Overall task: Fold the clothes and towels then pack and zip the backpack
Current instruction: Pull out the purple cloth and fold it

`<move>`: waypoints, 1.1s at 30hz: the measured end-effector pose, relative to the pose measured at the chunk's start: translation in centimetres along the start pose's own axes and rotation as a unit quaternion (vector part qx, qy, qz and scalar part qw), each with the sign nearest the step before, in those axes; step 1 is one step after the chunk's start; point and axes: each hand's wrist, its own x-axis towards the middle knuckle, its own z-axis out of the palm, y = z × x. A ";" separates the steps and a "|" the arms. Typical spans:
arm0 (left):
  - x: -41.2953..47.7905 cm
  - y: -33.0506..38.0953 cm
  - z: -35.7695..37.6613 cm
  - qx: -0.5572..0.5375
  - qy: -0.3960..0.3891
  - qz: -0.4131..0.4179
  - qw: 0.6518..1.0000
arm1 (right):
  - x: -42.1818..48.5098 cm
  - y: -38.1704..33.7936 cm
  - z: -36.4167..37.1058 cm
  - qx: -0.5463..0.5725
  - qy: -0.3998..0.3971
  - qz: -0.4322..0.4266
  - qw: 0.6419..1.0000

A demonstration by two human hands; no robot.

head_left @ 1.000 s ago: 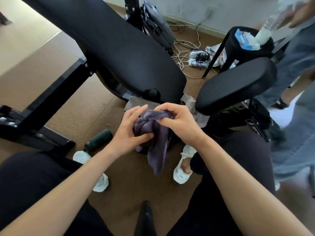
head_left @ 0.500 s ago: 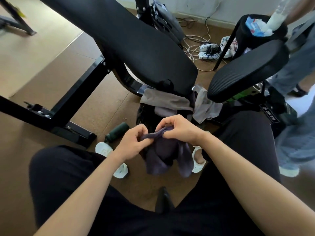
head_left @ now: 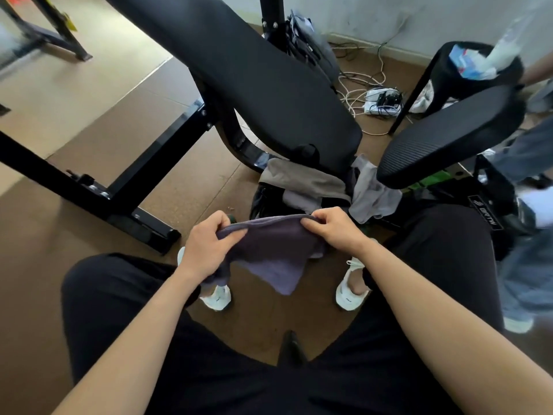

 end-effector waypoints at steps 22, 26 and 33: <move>1.8 -4.9 -0.7 0.017 0.024 -0.196 0.980 | 1.7 2.4 -2.4 0.106 0.256 0.077 0.958; 1.9 -5.1 -0.5 -0.028 -0.027 -0.178 0.983 | 2.1 2.7 -2.7 0.077 0.291 0.096 0.949; 0.5 -1.3 1.7 -0.105 -0.188 -0.074 0.974 | -0.4 -1.1 -0.2 0.060 0.052 -0.029 0.996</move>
